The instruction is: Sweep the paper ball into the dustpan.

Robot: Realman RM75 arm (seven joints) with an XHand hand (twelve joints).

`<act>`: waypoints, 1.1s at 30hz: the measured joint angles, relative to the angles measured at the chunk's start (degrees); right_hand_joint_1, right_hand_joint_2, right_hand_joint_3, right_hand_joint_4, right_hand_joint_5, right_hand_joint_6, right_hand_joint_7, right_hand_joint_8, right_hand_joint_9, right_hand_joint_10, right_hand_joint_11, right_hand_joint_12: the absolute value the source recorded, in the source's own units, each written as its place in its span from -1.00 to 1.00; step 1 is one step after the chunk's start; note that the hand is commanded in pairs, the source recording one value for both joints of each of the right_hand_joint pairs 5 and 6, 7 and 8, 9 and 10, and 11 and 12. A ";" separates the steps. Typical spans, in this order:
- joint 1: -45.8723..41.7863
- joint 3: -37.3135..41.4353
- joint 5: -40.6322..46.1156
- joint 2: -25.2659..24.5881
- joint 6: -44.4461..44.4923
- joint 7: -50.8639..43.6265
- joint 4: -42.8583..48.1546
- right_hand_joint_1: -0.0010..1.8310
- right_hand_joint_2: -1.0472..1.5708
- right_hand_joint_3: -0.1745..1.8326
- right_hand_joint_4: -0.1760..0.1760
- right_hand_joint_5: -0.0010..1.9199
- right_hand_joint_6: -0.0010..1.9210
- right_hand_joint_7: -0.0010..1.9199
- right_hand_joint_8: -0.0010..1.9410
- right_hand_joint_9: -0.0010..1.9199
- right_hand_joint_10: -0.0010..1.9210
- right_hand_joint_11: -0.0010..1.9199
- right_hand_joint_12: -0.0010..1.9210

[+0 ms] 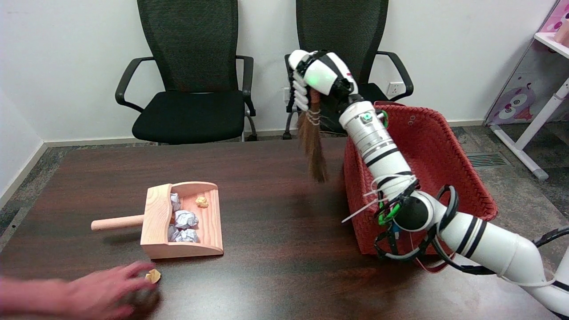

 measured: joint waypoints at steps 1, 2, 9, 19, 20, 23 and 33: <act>0.17 0.08 0.69 0.20 -0.22 -0.32 0.39 -0.16 1.00 0.98 0.12 1.00 1.00 1.00 0.98 1.00 1.00 1.00 1.00; 0.34 0.12 1.27 0.34 -0.42 -0.57 0.72 -0.16 1.00 0.98 0.12 1.00 1.00 1.00 0.98 1.00 1.00 1.00 1.00; 2.32 0.08 6.37 1.16 -1.54 -2.07 3.89 -0.16 1.00 1.00 0.13 1.00 1.00 1.00 0.98 1.00 1.00 1.00 1.00; 5.68 -1.12 12.47 1.57 -3.40 -3.15 9.75 -0.16 1.00 1.00 0.14 1.00 1.00 1.00 0.98 1.00 1.00 1.00 1.00; 5.91 -1.18 12.81 1.58 -3.64 -3.21 10.22 -0.16 1.00 1.00 0.14 1.00 1.00 1.00 0.98 1.00 1.00 1.00 1.00; 6.66 -1.33 13.87 1.64 -4.44 -3.36 11.78 -0.16 1.00 1.00 0.14 1.00 1.00 1.00 0.98 1.00 1.00 1.00 1.00; 8.24 -1.70 15.74 1.72 -6.40 -3.66 14.68 -0.16 1.00 1.00 0.13 1.00 1.00 1.00 0.98 1.00 1.00 1.00 1.00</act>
